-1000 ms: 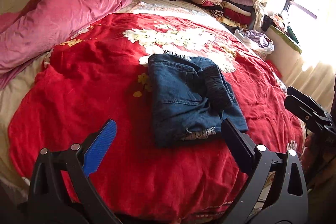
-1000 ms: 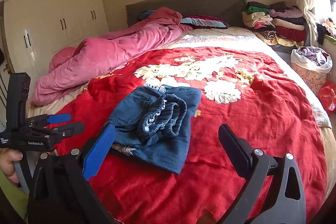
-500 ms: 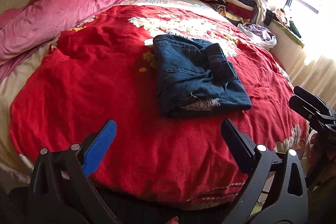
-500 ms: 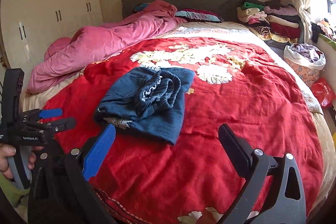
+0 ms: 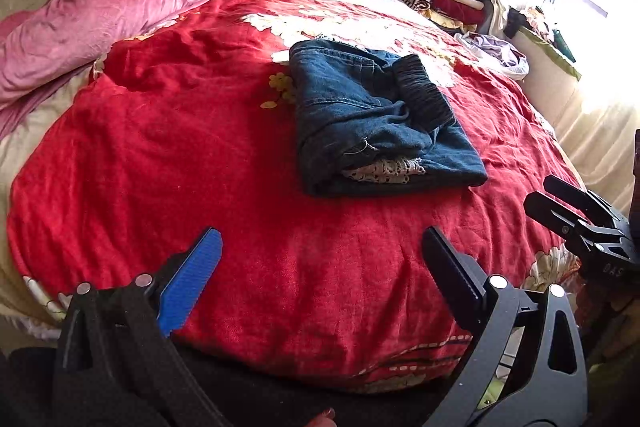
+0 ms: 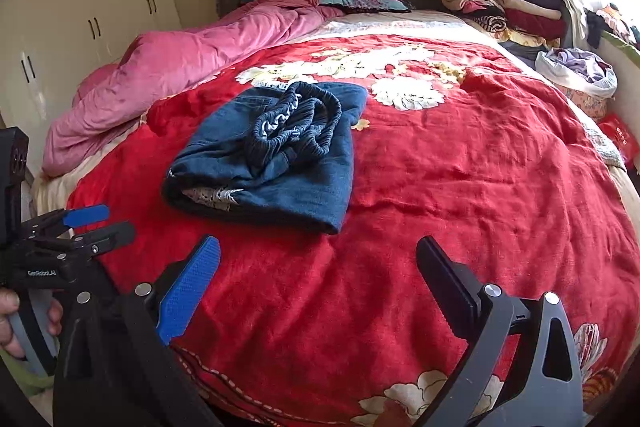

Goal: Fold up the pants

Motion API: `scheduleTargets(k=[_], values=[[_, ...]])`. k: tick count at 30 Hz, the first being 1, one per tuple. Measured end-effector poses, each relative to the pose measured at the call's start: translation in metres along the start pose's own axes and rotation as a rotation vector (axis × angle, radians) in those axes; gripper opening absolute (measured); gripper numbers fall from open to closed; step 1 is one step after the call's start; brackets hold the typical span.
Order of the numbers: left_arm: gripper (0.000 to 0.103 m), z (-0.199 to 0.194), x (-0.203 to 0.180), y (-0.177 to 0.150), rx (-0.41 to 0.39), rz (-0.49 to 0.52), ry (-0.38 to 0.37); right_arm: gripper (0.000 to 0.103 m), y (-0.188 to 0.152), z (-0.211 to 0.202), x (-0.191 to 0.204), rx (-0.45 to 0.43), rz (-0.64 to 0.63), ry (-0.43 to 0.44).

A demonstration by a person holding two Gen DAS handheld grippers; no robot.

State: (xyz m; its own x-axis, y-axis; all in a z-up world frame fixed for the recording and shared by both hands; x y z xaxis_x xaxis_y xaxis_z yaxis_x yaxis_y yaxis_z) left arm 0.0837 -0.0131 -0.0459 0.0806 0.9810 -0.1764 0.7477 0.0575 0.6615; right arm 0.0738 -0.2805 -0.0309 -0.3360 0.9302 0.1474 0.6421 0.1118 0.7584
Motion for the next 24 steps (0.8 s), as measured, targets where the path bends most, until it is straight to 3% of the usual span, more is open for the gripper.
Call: scheduleTargets(k=[24], values=[[0.093,-0.0012,0.0076,-0.0032,0.001,-0.021,0.026,0.098,0.0019,-0.0011,0.0071,0.009,-0.022,0.002]])
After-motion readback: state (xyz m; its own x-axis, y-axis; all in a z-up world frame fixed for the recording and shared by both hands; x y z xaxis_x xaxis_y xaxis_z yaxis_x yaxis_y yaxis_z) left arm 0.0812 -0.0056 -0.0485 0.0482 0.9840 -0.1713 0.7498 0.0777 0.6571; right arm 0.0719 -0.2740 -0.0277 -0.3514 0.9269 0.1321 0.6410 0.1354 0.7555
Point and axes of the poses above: each gripper's, at about its wrist camera, not at the fingertips, and z roughly the way its jaws point, x to its left, y to its top, the point moved 4 cm from there along z, roughly the way its jaws point, and after that the axes turned 1 degree about -x, right-handed, at the moved point
